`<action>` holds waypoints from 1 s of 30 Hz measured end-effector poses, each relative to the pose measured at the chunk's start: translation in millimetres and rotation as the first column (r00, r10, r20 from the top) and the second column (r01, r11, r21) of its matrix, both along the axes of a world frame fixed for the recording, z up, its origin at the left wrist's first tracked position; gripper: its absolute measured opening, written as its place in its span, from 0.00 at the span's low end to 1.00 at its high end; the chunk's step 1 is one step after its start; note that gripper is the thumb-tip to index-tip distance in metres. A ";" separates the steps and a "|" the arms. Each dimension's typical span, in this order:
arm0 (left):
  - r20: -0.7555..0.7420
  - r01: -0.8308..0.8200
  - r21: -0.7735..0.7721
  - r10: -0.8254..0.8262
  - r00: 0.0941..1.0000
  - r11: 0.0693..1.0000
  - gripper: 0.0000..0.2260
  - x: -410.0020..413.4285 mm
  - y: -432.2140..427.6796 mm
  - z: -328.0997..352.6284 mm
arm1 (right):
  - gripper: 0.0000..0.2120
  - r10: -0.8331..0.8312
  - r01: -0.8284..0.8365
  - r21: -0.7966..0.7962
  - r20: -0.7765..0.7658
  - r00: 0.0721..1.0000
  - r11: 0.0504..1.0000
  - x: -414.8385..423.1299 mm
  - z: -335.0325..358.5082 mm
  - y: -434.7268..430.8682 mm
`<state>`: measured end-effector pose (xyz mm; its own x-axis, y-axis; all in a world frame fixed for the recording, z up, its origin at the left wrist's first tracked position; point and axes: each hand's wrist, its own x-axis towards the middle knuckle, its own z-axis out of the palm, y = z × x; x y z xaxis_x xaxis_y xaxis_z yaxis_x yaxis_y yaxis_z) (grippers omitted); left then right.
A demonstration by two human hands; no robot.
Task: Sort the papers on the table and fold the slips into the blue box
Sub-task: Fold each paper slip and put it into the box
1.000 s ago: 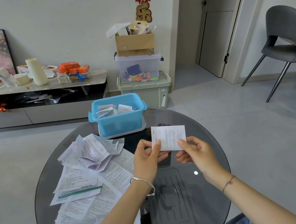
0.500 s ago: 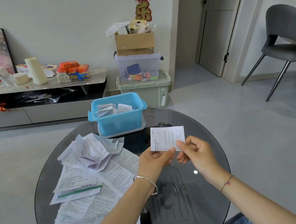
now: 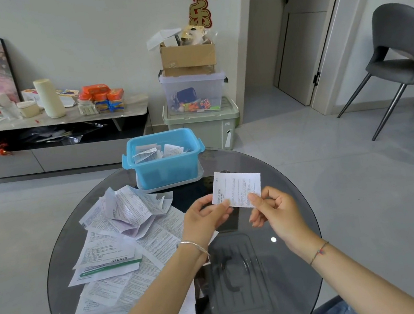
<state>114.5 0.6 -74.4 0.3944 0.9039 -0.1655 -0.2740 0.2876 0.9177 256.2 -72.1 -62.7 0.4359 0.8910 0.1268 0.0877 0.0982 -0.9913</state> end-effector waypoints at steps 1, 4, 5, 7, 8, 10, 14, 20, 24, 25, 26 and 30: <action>-0.005 -0.013 -0.011 0.013 1.000 1.000 0.14 -3.5 3.3 1.0 | 0.12 -0.002 0.002 -0.006 0.003 1.000 1.000 1.6 -0.1 -0.5; 0.024 -0.097 -0.071 0.099 0.995 0.993 0.11 -19.3 15.3 2.8 | 0.13 -0.044 0.043 -0.012 -0.019 0.999 0.999 9.5 1.7 -3.1; 0.029 -0.137 -0.091 0.140 0.990 0.986 0.11 -27.1 20.5 3.6 | 0.14 -0.071 0.070 -0.009 -0.036 0.997 0.997 14.6 3.3 -4.6; -0.017 -0.157 -0.084 0.156 0.988 0.984 0.11 -41.4 28.8 6.9 | 0.14 -0.099 0.098 -0.017 -0.057 0.994 0.995 25.5 5.0 -8.4; -0.054 -0.125 -0.069 0.122 0.991 0.990 0.11 -45.1 29.7 9.1 | 0.14 -0.091 0.089 -0.033 -0.057 0.994 0.996 29.6 5.4 -10.0; -0.133 -0.011 -0.050 0.004 0.991 0.999 0.11 -44.7 24.9 13.1 | 0.13 -0.042 0.038 -0.076 -0.057 0.998 0.996 31.6 4.5 -11.2; -0.288 0.188 0.014 -0.176 0.942 0.982 0.12 -30.8 4.8 18.1 | 0.13 0.039 -0.047 -0.133 -0.064 0.997 0.990 22.3 3.6 -7.4; -0.257 0.158 0.050 -0.140 0.956 0.986 0.05 -20.5 -3.4 11.2 | 0.12 -0.015 0.001 -0.137 -0.101 0.995 0.991 19.5 5.5 -5.9; -0.154 0.091 -0.050 -0.098 0.983 0.995 0.05 -10.9 -9.4 7.3 | 0.08 0.007 -0.031 -0.137 -0.169 0.986 0.990 4.8 2.0 0.2; -0.135 0.089 -0.071 -0.098 0.986 0.993 0.04 -8.3 -10.9 7.3 | 0.09 0.019 -0.041 -0.146 -0.150 0.988 0.988 -0.2 0.8 1.7; -0.130 0.097 -0.078 -0.106 0.986 0.992 0.04 -5.9 -12.0 7.5 | 0.12 0.028 -0.047 -0.155 -0.120 0.992 0.987 -4.6 0.2 2.9; -0.221 0.153 -0.011 -0.152 0.963 0.988 0.07 -3.0 -13.3 10.9 | 0.16 0.093 -0.096 -0.163 -0.027 0.995 0.982 -12.5 1.1 4.4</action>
<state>111.5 -12.7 -63.5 0.4817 0.8373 -0.2587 -0.0177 0.3045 0.9523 243.7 -67.7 -61.6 0.3499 0.9362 -0.0322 0.0666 -0.0591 -0.9960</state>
